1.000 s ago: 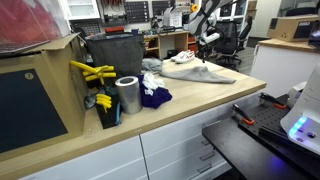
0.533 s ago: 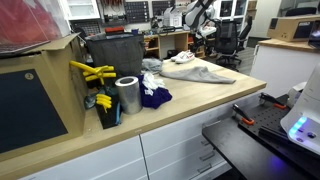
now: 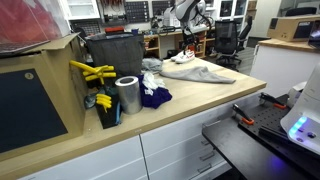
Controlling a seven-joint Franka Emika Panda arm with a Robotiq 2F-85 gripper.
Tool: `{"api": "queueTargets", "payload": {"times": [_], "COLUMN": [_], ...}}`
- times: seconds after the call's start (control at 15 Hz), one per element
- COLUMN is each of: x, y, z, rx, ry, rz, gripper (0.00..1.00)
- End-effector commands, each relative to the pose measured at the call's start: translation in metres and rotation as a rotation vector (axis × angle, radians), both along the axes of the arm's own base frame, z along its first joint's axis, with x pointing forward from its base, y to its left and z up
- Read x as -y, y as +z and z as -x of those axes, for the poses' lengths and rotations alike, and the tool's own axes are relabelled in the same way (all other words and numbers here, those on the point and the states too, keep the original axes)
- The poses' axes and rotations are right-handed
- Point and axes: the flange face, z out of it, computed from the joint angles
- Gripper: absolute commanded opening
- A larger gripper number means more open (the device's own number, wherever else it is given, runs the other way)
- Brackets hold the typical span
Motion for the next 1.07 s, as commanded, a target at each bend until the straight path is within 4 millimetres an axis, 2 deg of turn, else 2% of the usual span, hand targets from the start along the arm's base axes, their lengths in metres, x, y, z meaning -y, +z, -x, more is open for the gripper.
{"api": "queueTargets", "payload": {"times": [0.0, 0.33, 0.53, 0.6, 1.0], "x": [-0.026, -0.055, -0.067, -0.062, -0.062], "y": [-0.001, -0.011, -0.017, -0.019, -0.025], "z": [-0.005, -0.018, -0.026, -0.017, -0.018], "rx": [-0.035, -0.039, -0.061, -0.038, -0.045], "ry": [-0.098, -0.202, -0.196, -0.177, -0.176], "rz": [-0.019, -0.002, 0.006, 0.002, 0.006], "gripper": [1.0, 1.0, 1.0, 1.0, 1.0]}}
